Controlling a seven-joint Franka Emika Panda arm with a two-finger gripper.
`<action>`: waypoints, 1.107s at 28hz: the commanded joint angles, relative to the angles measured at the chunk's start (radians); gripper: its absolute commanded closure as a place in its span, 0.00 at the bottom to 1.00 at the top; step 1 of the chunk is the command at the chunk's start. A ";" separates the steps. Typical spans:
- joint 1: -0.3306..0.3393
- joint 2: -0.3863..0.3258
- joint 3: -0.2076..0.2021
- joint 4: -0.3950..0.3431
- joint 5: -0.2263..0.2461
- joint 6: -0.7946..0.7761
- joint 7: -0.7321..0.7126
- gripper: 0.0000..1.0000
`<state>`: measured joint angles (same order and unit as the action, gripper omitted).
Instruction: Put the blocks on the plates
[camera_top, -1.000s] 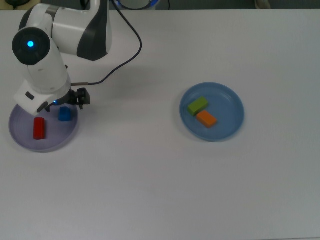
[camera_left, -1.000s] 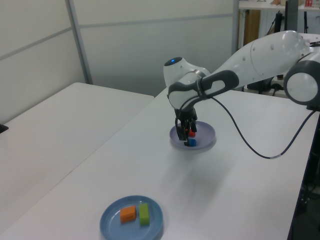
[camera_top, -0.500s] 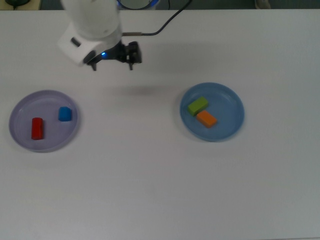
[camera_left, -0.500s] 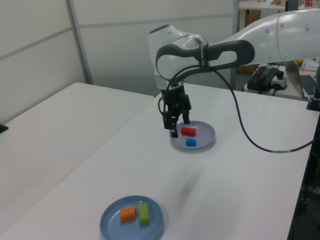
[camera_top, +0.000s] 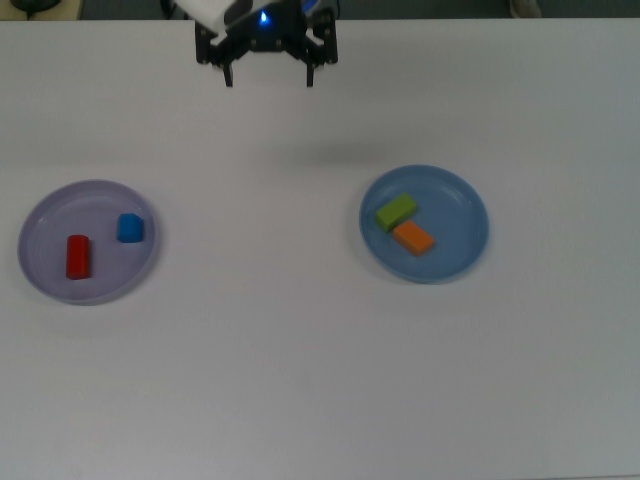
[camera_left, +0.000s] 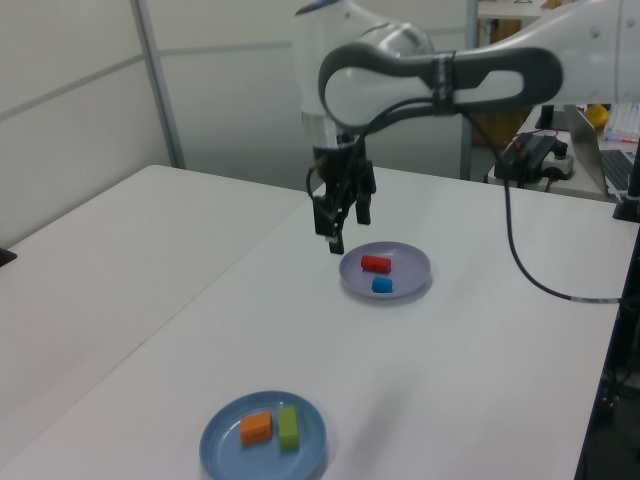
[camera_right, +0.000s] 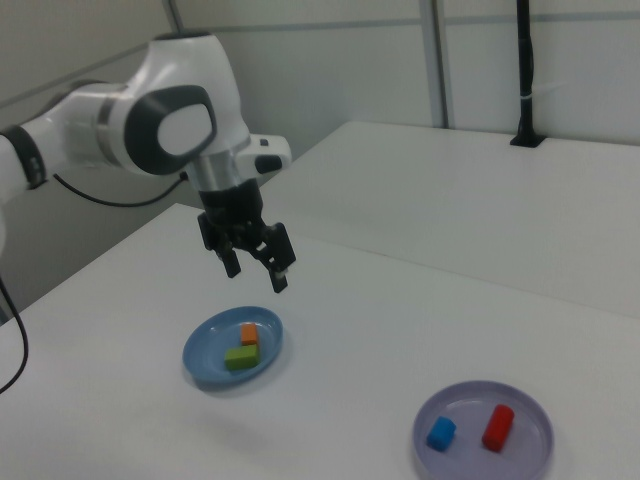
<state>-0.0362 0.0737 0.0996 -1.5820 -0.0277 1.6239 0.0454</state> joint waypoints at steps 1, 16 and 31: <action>0.009 -0.048 -0.014 -0.013 0.017 -0.018 0.010 0.00; 0.006 -0.049 -0.024 0.036 0.023 -0.099 0.001 0.00; -0.011 -0.051 -0.028 0.082 0.023 -0.111 -0.002 0.00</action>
<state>-0.0490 0.0272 0.0757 -1.5135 -0.0221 1.5372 0.0454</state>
